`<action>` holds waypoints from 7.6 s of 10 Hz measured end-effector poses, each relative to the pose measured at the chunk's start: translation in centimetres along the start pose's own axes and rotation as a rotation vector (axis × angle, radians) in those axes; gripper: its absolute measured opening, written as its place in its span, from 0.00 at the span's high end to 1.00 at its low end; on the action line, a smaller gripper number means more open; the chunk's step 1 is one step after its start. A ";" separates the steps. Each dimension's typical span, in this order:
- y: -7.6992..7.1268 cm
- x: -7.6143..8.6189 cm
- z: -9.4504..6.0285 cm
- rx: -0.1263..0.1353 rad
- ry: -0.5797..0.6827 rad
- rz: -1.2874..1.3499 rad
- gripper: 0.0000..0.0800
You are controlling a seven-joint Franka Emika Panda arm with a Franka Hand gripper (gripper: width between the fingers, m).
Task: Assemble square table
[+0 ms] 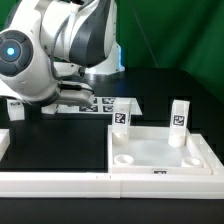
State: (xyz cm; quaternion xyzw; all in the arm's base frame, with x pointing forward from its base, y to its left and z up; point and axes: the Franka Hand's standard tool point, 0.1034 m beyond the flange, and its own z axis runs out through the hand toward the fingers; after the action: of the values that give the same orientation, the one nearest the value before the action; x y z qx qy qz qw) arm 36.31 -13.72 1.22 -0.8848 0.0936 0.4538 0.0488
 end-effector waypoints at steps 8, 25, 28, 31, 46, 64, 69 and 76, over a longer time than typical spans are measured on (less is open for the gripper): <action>0.0 0.0 0.0 0.000 -0.001 0.000 0.64; -5.9 -1.4 -20.8 -0.074 0.692 -0.160 0.64; -8.2 -0.5 -23.4 -0.067 0.905 -0.110 0.64; -17.6 0.3 -27.6 0.031 1.125 0.014 0.64; -25.7 4.4 -25.0 -0.051 1.440 -0.069 0.64; -29.9 7.0 -23.5 -0.002 1.480 -0.073 0.64; -29.9 7.7 -22.6 -0.018 1.476 -0.081 0.64; -29.9 7.7 -22.5 -0.025 1.475 -0.088 0.19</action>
Offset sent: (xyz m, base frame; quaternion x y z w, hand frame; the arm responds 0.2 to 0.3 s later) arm 0.0000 0.0000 0.0000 0.0000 0.0000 0.0000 1.0000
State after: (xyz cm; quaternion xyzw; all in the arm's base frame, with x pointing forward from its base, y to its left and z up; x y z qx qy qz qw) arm 64.87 10.73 8.12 -0.9634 0.0613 -0.2603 -0.0185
